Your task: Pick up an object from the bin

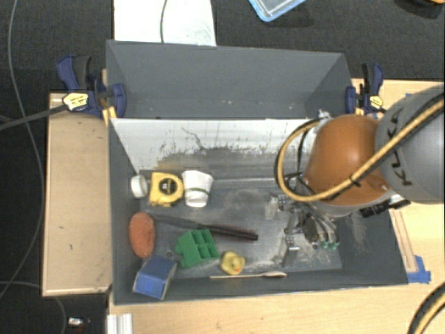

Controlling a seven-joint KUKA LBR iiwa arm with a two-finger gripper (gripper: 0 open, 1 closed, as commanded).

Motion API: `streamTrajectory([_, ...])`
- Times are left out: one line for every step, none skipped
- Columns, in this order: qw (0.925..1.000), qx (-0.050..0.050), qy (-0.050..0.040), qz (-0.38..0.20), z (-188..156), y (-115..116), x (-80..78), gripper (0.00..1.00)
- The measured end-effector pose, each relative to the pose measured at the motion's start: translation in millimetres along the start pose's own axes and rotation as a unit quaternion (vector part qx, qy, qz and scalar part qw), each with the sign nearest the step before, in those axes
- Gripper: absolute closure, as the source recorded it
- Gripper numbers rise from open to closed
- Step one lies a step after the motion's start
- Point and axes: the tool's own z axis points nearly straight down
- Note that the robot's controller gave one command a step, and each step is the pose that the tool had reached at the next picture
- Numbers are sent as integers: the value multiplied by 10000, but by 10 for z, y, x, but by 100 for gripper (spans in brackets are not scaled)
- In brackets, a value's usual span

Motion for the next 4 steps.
streamTrajectory([10000, -1, -40, 7, -39, -1, -19, 0])
streamTrajectory([9999, -7, -78, 144, 613, 137, -413, 0])
streamTrajectory([9973, 3, -101, -726, 793, 674, -407, 100])
streamTrajectory([9973, 3, -101, -723, 793, 673, -407, 100])
